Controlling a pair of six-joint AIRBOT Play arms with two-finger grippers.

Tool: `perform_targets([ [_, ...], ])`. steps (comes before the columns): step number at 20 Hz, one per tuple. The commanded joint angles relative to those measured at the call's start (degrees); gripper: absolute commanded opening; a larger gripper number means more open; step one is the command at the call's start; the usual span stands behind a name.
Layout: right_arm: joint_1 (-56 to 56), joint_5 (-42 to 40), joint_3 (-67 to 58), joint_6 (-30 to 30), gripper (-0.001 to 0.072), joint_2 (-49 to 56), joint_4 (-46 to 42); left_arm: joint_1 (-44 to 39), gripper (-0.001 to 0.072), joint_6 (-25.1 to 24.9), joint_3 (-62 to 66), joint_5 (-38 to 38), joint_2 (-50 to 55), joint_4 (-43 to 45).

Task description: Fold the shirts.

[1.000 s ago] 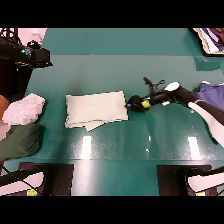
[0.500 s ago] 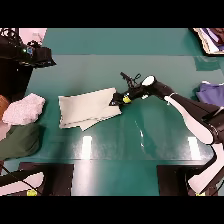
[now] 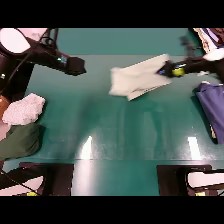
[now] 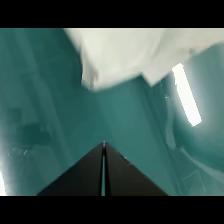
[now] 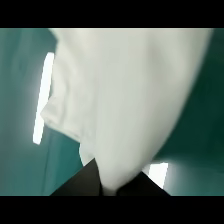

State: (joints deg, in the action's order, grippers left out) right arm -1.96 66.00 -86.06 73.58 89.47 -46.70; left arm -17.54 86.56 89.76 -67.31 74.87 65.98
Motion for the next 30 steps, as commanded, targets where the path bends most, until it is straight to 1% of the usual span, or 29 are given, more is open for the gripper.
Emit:
perform_targets([
  [1,16.2,-0.15,-0.13,0.35,0.0018,-5.14,-1.55,-5.4,0.0031,0.02,-0.11,6.71,0.0,-0.02],
  [4,27.91,-0.72,-0.13,0.37,0.0017,-5.64,-1.25,-8.02,0.0031,0.04,-0.13,8.5,0.0,-0.02],
  [8,37.22,-3.37,-0.13,0.39,0.0017,-5.64,0.7,-9.2,0.0031,0.07,-0.13,8.33,0.0,-0.2],
  [12,40.57,-4.66,-1.31,0.37,0.0017,-5.64,6.64,-9.2,0.0031,0.07,-0.13,8.37,0.0,-0.07],
  [16,40.79,-2.84,-9.75,0.39,0.0017,-5.77,5.84,-9.2,0.0032,0.04,-0.13,8.15,0.0,-0.09],
  [17,40.76,-1.2,-12.2,1.11,0.0017,-5.77,4.35,-9.2,0.0032,0.02,-0.13,8.15,0.0,-0.07],
  [19,40.76,3.21,-16.31,4.22,0.0018,-5.77,-2.32,-9.2,0.0032,0.04,-0.13,8.09,0.0,-0.09],
  [21,40.92,8.79,-18.38,5.51,0.0017,-6.08,-7.63,-9.2,0.0032,0.0,-0.13,7.67,0.0,-0.07],
  [23,41.97,12.59,-16.79,5.53,0.0017,-7.74,-9.64,-9.2,0.0032,0.0,-0.13,6.99,0.0,-0.02],
  [25,43.6,13.97,-12.0,6.49,0.0017,-10.67,-11.13,-9.2,0.0031,-0.02,-0.13,6.36,0.0,0.04],
  [29,48.0,15.63,1.42,7.61,0.0018,-18.73,-14.01,-9.2,0.0031,-0.37,-0.13,5.92,0.0,0.09],
  [30,49.2,15.67,5.11,7.61,0.0018,-20.98,-15.34,-9.2,0.0031,-1.42,-0.13,5.9,0.0,0.07],
])
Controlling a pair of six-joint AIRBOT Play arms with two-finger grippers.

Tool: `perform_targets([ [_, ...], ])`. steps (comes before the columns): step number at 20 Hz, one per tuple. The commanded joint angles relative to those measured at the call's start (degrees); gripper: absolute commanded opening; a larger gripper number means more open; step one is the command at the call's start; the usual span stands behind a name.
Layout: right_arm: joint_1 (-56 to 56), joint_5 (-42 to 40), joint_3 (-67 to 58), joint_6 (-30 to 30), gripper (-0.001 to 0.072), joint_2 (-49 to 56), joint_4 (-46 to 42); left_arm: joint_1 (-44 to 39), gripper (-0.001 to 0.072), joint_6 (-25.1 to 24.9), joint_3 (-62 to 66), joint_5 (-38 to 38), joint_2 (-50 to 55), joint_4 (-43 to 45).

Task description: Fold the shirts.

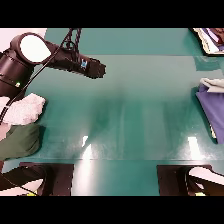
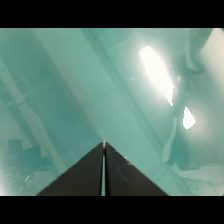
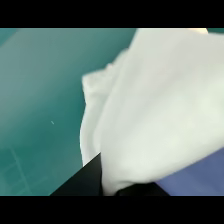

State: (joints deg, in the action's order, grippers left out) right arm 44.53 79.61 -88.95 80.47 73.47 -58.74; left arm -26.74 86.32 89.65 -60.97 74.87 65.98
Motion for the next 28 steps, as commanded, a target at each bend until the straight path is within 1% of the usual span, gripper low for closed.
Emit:
perform_targets([
  [1,3.67,2.01,11.13,0.7,0.0019,-6.97,-4.61,0.0,0.0032,-1.31,-0.02,-0.59,0.0,0.07],
  [2,4.72,2.03,14.14,0.68,0.0023,-8.92,-6.23,0.0,0.0032,-1.33,-0.02,-0.79,0.0,0.09],
  [3,5.75,2.01,16.57,0.66,0.011,-10.49,-7.5,0.0,0.0031,-1.33,-0.02,-0.87,0.0,0.07],
  [4,6.88,1.95,18.84,0.68,0.032,-11.87,-7.76,0.0,0.0032,-1.42,-0.02,-0.92,0.0,0.09],
  [5,7.96,1.75,20.68,0.68,0.0454,-12.98,-7.91,0.0,0.0032,-2.05,-0.02,-1.09,0.0,0.07],
  [6,9.07,1.53,22.32,0.68,0.0482,-13.99,-7.89,0.0,0.0032,-2.8,-0.02,-1.38,0.0,0.04],
  [7,10.08,1.62,23.23,0.68,0.0482,-14.64,-7.89,0.0,0.0031,-2.8,-0.02,-1.7,0.0,0.04],
  [9,10.95,1.51,23.39,0.72,0.0482,-15.43,-7.13,0.0,0.0032,-2.8,-0.02,-2.19,0.0,0.04],
  [11,10.49,1.33,22.99,0.72,0.0482,-15.78,-2.23,0.0,0.0032,-2.78,-0.02,-2.25,0.0,0.0],
  [13,7.23,1.31,21.79,0.7,0.0481,-15.74,3.23,0.0,0.0032,-2.75,-0.02,-1.77,0.0,0.02],
  [15,1.09,1.11,20.68,0.68,0.0481,-15.74,6.27,0.0,0.0032,-2.73,-0.02,-1.99,0.0,-0.07],
  [18,-12.37,-0.42,21.0,0.68,0.0476,-15.76,6.6,0.0,0.0032,-2.73,0.0,-1.29,-0.02,-0.09],
  [20,-21.44,-1.95,21.7,0.48,0.0381,-15.72,6.58,0.0,0.0032,-2.73,0.0,-0.66,0.0,-0.09],
  [21,-25.46,-2.69,21.92,0.46,0.0276,-15.69,6.43,0.0,0.0032,-2.73,0.0,-0.26,-0.02,-0.09],
  [22,-29.46,-3.43,21.9,0.26,0.0132,-15.69,6.1,0.0,0.0032,-2.73,0.0,0.26,-0.02,-0.11],
  [23,-32.87,-4.13,21.9,-0.81,0.0017,-15.69,6.19,0.0,0.0032,-2.73,0.0,0.83,-0.02,-0.11],
  [25,-38.01,-4.87,21.9,-1.51,0.0018,-15.69,6.14,0.0,0.0032,-2.73,0.0,1.99,-0.02,-0.09],
  [28,-41.66,-4.72,21.9,-1.51,0.0018,-15.69,6.16,0.0,0.0032,-2.73,0.0,3.21,-0.02,-0.09],
])
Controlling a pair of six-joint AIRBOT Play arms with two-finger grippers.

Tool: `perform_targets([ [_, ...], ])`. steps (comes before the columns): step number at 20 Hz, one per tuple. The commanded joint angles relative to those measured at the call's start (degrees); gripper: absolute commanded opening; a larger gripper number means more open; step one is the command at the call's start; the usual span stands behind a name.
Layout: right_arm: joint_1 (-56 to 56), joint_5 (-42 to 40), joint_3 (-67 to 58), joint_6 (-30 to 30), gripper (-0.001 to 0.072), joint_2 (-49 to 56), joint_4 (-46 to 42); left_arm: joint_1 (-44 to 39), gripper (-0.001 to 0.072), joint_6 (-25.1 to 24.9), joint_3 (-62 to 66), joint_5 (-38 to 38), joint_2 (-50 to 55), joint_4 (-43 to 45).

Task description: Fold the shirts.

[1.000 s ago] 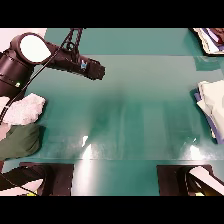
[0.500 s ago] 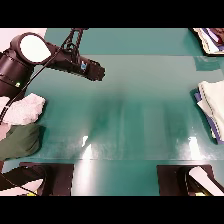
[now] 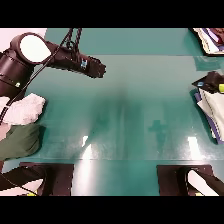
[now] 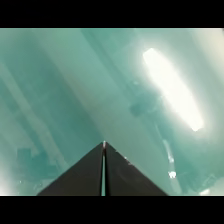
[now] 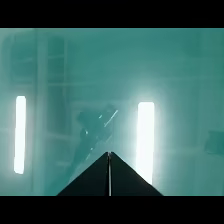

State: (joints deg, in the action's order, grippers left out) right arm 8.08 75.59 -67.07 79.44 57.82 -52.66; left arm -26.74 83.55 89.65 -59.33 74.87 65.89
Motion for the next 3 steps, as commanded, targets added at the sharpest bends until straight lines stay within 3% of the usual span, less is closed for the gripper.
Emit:
perform_targets([
  [1,-5.62,-0.35,0.02,-0.48,0.0018,-0.04,0.09,0.0,0.0032,0.04,0.0,1.99,-0.02,-0.02],
  [3,-5.57,0.46,0.02,-0.46,0.0018,-0.04,0.11,0.0,0.0032,0.04,0.0,2.12,-0.02,-0.02],
])
